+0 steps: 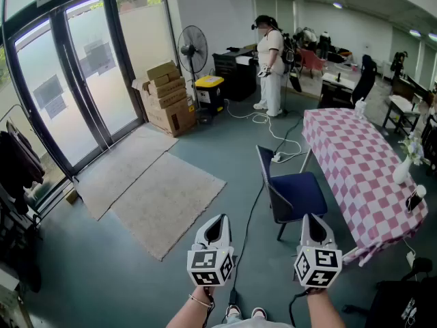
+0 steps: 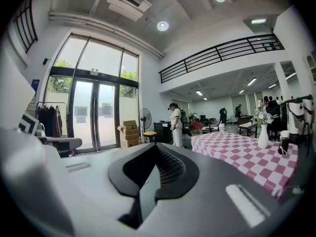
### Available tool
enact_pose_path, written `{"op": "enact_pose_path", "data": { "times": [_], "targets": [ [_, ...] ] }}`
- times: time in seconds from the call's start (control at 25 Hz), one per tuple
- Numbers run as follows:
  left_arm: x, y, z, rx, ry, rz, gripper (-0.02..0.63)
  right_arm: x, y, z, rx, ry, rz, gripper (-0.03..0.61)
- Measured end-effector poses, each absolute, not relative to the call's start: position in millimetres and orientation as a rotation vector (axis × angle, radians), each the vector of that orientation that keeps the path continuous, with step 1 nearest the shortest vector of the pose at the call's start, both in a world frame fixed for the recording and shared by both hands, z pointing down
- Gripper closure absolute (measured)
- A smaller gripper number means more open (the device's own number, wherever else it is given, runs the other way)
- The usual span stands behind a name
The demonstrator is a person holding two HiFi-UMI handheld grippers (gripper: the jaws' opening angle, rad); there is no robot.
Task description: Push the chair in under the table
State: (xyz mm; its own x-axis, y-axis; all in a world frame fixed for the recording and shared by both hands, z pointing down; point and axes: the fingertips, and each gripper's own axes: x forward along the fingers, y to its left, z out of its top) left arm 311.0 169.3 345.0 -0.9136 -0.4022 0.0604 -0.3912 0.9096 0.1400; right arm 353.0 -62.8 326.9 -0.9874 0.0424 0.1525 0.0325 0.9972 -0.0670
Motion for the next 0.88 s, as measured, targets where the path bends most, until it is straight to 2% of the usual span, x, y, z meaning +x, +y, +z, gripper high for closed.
{"op": "enact_pose_path", "data": {
  "times": [0.88],
  "targets": [
    [311, 178, 348, 0.637, -2.97, -0.204, 0.612, 355, -51, 341, -0.072, -2.98, 0.166, 0.567]
  ]
}}
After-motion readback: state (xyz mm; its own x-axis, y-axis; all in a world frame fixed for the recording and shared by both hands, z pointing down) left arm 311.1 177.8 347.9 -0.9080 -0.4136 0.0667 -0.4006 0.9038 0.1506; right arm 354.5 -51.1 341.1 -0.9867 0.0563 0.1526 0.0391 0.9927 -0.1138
